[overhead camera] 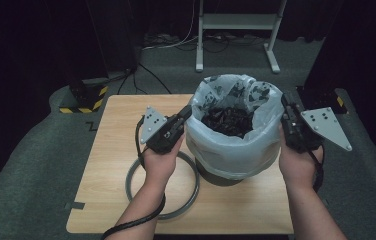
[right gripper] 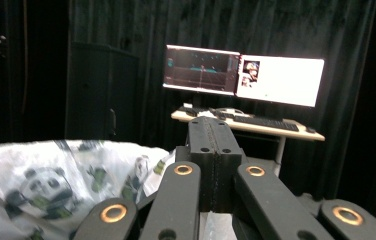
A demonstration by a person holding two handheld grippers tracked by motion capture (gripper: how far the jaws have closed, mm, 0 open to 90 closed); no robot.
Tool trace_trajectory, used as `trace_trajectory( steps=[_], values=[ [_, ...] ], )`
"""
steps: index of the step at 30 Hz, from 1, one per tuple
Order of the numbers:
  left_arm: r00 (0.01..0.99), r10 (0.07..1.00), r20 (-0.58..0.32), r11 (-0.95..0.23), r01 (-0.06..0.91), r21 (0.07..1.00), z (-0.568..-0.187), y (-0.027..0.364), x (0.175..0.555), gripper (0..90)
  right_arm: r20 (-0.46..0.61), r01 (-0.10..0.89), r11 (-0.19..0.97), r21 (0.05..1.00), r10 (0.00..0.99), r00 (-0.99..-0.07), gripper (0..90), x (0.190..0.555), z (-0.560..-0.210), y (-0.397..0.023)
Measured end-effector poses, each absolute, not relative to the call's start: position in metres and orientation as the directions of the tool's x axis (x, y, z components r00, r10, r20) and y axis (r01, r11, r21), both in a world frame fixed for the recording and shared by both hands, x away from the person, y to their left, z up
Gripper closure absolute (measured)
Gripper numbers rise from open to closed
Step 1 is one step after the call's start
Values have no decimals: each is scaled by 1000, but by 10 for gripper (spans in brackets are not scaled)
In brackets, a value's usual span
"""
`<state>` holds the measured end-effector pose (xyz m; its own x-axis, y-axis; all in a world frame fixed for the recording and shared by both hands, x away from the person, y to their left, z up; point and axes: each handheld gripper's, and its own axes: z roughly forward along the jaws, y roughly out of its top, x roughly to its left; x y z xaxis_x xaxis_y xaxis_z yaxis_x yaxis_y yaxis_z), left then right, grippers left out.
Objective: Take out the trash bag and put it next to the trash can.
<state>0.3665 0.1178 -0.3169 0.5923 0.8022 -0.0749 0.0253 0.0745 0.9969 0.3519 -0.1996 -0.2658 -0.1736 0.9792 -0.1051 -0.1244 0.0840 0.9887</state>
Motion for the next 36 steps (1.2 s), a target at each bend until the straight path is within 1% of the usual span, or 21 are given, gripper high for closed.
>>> trace_trajectory(
  steps=[9,17,22,26,31,36],
  values=[
    [608,790,-78,63,45,997,-325,117,367,897,-137,-198,94,976,967,-215,900,343,-242,-168],
    [617,783,-80,60,54,997,-326,115,365,897,-159,-240,98,966,955,-251,900,338,-235,-138],
    [624,777,-79,55,59,997,-327,113,365,897,-176,-237,109,965,942,-284,900,336,-240,-120],
    [631,771,-84,54,66,996,-328,112,365,897,-213,-239,140,961,925,-315,900,331,-248,-102],
    [633,769,-89,58,69,996,-329,111,365,897,-251,-241,174,955,906,-339,900,325,-259,-86],
    [636,766,-90,58,72,996,-329,112,365,898,-269,-241,192,951,899,-347,900,325,-265,-78]
  ],
)
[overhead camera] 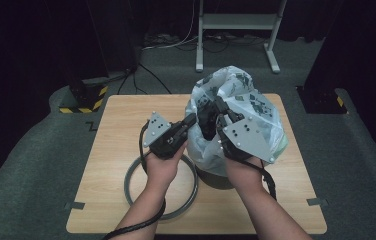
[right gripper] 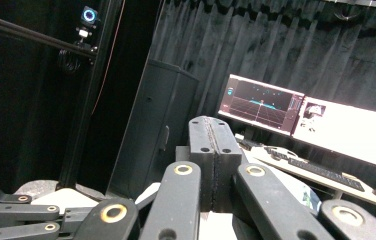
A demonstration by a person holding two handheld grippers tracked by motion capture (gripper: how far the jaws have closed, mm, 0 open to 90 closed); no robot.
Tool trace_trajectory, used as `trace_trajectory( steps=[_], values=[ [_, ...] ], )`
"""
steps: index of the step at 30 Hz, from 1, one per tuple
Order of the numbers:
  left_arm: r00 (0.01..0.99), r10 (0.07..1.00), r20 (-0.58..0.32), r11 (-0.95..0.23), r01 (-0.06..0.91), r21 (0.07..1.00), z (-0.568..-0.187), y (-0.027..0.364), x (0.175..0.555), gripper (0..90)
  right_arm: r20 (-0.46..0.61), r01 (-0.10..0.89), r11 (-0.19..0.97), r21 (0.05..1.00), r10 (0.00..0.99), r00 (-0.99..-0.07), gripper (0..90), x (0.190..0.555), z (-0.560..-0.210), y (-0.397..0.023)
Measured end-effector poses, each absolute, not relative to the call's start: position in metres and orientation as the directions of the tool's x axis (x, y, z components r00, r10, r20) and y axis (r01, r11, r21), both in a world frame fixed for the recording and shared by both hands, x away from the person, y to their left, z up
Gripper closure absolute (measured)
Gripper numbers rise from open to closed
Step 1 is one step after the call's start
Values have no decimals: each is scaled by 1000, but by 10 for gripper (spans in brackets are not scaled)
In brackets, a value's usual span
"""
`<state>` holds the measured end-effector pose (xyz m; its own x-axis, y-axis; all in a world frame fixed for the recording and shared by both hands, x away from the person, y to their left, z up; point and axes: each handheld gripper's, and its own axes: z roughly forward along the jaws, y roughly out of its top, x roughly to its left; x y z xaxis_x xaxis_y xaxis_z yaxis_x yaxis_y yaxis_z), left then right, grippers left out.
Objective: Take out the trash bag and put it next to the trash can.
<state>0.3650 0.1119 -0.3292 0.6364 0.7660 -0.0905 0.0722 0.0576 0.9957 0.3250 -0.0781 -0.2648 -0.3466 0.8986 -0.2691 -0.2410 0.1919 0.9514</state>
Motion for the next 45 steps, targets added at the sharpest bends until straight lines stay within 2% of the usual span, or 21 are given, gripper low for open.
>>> trace_trajectory(
  steps=[10,30,45],
  values=[
    [642,760,-103,66,82,994,-330,111,365,898,-266,-244,189,951,902,-340,900,327,-261,-84],
    [657,747,-104,57,93,994,-333,103,365,898,-211,-308,120,944,936,-282,900,332,-216,-111],
    [666,739,-99,42,102,994,-336,97,365,898,-248,-367,125,922,918,-310,900,323,-222,-99]
  ],
)
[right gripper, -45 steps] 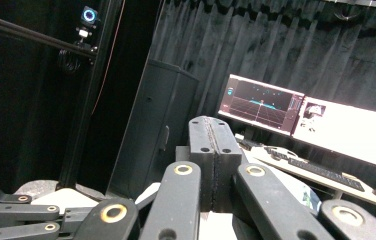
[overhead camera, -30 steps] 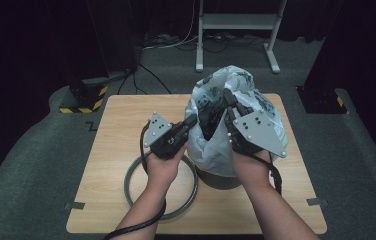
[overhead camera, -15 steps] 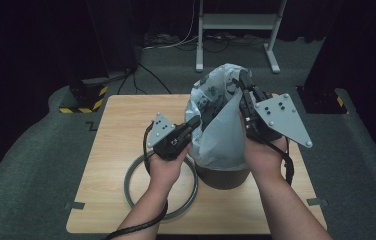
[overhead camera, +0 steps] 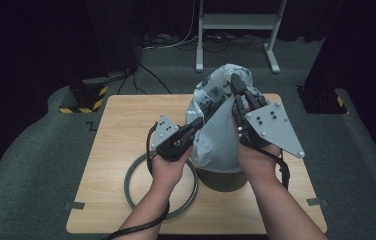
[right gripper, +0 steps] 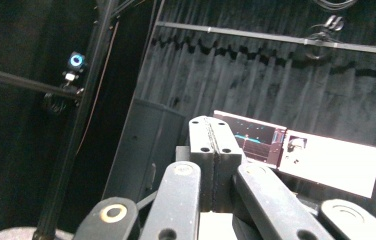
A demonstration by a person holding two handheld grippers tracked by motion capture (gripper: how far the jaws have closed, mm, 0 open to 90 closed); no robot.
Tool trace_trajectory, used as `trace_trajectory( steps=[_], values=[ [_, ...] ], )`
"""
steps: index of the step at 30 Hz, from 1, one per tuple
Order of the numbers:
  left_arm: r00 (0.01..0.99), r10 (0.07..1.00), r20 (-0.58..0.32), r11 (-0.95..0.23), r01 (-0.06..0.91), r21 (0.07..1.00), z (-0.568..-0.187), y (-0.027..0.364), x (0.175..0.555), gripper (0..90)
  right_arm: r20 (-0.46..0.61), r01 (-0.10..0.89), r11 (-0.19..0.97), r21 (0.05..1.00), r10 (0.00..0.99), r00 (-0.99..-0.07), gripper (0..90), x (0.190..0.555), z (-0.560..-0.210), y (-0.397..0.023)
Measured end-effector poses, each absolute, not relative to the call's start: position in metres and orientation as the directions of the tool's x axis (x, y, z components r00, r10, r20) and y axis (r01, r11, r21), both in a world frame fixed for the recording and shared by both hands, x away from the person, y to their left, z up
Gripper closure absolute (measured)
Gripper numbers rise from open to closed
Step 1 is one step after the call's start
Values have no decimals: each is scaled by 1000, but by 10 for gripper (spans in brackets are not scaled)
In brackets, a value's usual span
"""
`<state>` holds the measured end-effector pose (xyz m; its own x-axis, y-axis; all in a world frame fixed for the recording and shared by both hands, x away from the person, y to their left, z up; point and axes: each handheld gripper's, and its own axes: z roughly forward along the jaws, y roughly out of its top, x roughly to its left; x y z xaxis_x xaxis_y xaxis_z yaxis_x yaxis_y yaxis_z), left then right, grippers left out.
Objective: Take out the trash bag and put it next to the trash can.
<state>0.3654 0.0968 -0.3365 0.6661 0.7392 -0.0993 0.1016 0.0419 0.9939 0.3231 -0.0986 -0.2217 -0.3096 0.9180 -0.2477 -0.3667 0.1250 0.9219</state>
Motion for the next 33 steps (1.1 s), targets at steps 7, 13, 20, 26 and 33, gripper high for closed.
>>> trace_trajectory(
  steps=[7,13,20,26,33],
  values=[
    [667,739,-100,42,102,994,-337,96,365,898,-295,-302,185,935,879,-375,900,324,-239,-77],
    [667,738,-105,46,105,993,-337,97,364,897,-304,-218,230,949,852,-427,696,322,-248,-71],
    [665,740,-105,47,105,993,-337,98,364,897,-282,-261,187,947,874,-396,579,296,-242,-102],
    [662,742,-108,50,106,993,-337,97,364,897,-252,-269,162,949,904,-347,547,280,-241,-135],
    [659,744,-112,58,103,993,-338,97,363,898,-252,-264,186,947,937,-244,484,271,-257,-164]
  ],
)
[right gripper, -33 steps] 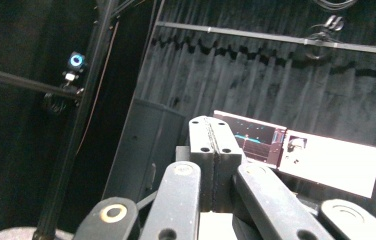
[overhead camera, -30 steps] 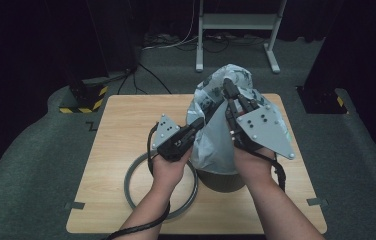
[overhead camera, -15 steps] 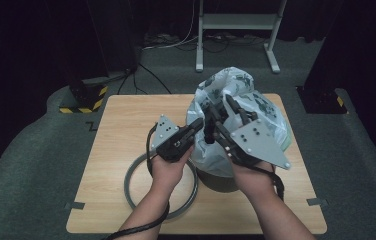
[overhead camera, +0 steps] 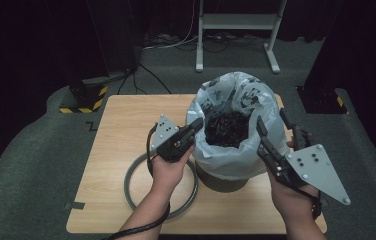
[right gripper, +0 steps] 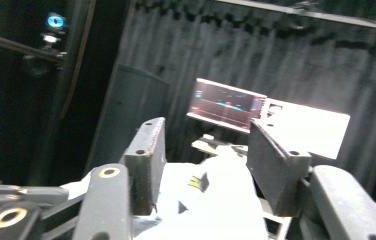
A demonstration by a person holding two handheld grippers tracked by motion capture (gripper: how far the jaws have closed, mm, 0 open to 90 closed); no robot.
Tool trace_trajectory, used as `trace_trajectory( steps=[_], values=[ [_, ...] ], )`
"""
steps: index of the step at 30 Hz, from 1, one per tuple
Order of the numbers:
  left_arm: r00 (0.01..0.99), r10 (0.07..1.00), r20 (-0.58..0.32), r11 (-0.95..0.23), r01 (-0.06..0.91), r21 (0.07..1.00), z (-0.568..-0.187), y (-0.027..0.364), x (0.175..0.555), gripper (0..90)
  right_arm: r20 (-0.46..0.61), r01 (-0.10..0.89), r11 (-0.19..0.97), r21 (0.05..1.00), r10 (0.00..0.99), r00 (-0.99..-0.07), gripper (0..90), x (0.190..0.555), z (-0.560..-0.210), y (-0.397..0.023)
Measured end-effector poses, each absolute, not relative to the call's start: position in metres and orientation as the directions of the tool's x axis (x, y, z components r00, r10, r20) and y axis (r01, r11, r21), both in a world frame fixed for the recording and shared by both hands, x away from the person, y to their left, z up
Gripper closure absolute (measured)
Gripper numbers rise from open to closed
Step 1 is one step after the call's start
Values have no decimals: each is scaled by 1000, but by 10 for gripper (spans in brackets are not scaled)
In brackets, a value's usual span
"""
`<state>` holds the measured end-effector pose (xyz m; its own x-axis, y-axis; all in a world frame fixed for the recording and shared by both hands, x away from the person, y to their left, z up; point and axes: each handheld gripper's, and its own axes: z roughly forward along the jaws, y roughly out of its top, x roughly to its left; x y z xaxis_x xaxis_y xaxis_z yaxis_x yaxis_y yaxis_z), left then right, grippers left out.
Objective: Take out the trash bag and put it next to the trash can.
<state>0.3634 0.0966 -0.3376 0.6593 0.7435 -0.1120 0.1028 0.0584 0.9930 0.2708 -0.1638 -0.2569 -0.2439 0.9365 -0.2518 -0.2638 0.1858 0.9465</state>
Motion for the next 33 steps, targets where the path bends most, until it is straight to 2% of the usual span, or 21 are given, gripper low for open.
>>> trace_trajectory(
  steps=[3,7,12,14,17,23,33],
  values=[
    [659,744,-112,60,101,993,-338,96,363,897,-237,-265,181,947,952,-195,456,269,-263,-177],
    [659,744,-109,57,100,993,-338,96,364,897,-178,-201,146,969,972,-155,396,270,-268,-191],
    [659,745,-108,57,99,993,-338,95,363,897,-80,-95,61,994,975,-208,389,279,-287,-197],
    [659,745,-107,56,98,994,-338,95,363,898,-62,-51,52,997,972,-226,437,287,-297,-198],
    [661,743,-105,54,97,994,-338,94,363,897,-59,-1,61,998,966,-252,560,298,-310,-195],
    [662,743,-103,54,94,994,-338,94,363,898,-94,5,97,995,969,-229,881,307,-319,-191],
    [662,743,-101,52,93,994,-338,88,361,898,-147,-88,132,987,970,-194,900,306,-306,-190]
  ],
)
